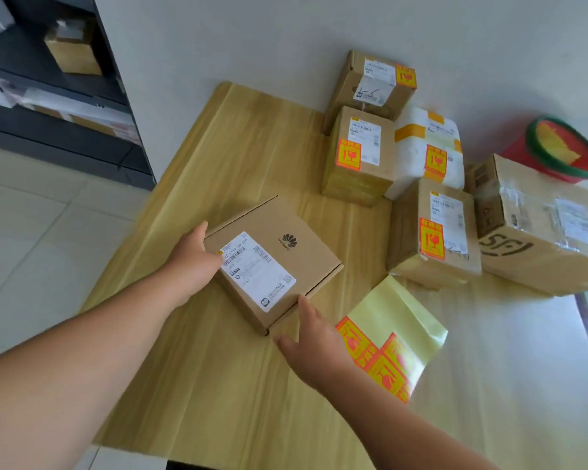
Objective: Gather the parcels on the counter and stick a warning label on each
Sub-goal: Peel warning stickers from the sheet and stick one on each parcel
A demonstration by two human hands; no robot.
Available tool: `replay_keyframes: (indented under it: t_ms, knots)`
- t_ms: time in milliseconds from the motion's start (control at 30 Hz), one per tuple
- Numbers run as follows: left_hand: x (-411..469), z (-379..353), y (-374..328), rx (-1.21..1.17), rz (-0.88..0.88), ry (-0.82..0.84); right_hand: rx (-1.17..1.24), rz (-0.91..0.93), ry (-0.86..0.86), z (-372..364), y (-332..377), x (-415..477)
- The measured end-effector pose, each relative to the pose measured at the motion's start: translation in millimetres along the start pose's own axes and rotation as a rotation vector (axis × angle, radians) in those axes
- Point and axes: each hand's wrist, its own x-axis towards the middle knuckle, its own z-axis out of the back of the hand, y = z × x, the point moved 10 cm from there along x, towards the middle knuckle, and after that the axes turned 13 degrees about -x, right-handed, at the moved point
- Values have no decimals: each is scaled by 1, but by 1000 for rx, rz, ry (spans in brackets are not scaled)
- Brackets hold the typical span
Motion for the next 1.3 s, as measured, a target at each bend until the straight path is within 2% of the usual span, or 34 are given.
replay_keyframes:
  t_ms: [100, 200, 267, 367, 467, 667, 733, 833, 933, 1000, 1067, 1167, 1300]
  knots:
    - [2, -10, -15, -13, -37, -16, -15, 140, 33, -10, 11, -12]
    - [-18, -32, -21, 128, -115, -5, -38, 165, -200, 22, 6, -6]
    - [-37, -54, -8, 307, -101, 54, -177, 159, -307, 40, -3, 6]
    - [-50, -66, 13, 574, -57, 59, -380, 158, -243, 37, -15, 32]
    - [-49, -67, 17, 732, -93, 66, -460, 188, -178, 21, -18, 39]
    - [-50, -66, 9, 841, -150, 95, -304, 159, -137, 18, -30, 29]
    - [-58, -76, 2, 907, -196, 92, -224, 108, -189, 31, -44, 20]
    - [-82, -113, -23, 905, -397, 121, -154, -27, -283, 48, -84, 2]
    - [-112, -162, -48, 798, -584, 225, -93, -203, -319, 54, -139, -15]
    - [-131, -195, -51, 734, -636, 340, -34, -315, -320, 52, -174, -27]
    - [-146, -225, -39, 736, -629, 469, 21, -403, -306, 45, -205, -37]
    - [-156, -257, -3, 879, -533, 624, 62, -522, -282, 33, -243, -51]
    - [-156, -271, 30, 998, -400, 700, 186, -677, -277, 19, -280, -61]
